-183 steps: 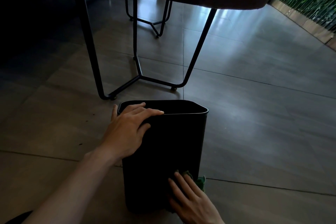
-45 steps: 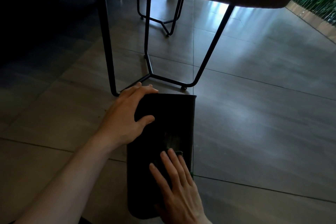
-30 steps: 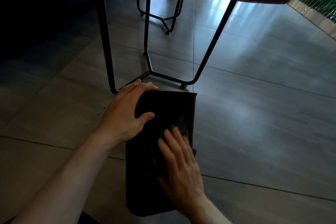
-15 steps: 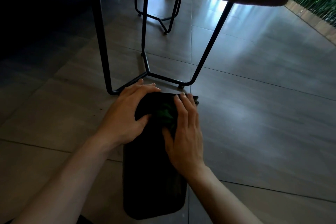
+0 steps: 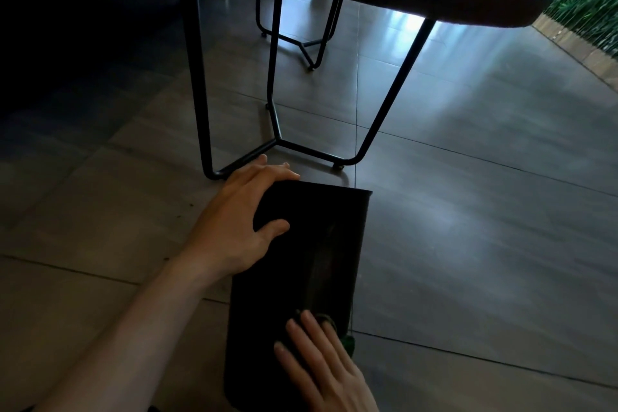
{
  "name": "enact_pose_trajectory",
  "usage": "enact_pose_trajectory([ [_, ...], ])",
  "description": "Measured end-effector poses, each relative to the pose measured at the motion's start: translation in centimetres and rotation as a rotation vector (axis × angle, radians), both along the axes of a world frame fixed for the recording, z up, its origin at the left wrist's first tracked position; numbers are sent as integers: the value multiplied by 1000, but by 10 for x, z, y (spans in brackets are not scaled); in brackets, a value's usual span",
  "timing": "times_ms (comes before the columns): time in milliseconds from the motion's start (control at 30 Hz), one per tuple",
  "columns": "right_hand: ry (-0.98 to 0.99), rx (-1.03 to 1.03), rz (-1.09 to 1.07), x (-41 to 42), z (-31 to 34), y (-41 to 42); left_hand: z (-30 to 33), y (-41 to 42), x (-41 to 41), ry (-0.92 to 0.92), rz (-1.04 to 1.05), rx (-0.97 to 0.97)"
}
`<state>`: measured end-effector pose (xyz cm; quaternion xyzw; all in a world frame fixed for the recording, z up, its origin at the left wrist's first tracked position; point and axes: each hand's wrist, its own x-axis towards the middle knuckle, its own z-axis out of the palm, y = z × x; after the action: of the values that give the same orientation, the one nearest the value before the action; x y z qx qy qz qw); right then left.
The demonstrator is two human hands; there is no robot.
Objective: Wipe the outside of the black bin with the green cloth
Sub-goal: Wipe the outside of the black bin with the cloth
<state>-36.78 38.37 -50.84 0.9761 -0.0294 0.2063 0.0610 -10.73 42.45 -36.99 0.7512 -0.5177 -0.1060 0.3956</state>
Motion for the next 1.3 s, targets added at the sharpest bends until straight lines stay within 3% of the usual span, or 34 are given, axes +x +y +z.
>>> enact_pose_trajectory([
  [300,-393,496,-336,100,93,-61,3,-2,-3,7,-33,-15],
  [433,-373,437,-316,102,82,-52,1,0,2,9,-23,-25],
  [633,-158,128,-118,29,9,-7,0,0,4,9,29,-11],
  [767,-50,-52,-1,-1,-7,0,1,2,-1,5,-16,-11],
  [1033,-324,471,-310,83,86,-54,6,-1,-6,-14,-35,-16],
  [1167,-339,469,-327,98,89,-55,6,2,-2,-2,-16,-21],
  [1300,-211,298,-233,63,48,-26,6,3,-2,-8,19,-4],
])
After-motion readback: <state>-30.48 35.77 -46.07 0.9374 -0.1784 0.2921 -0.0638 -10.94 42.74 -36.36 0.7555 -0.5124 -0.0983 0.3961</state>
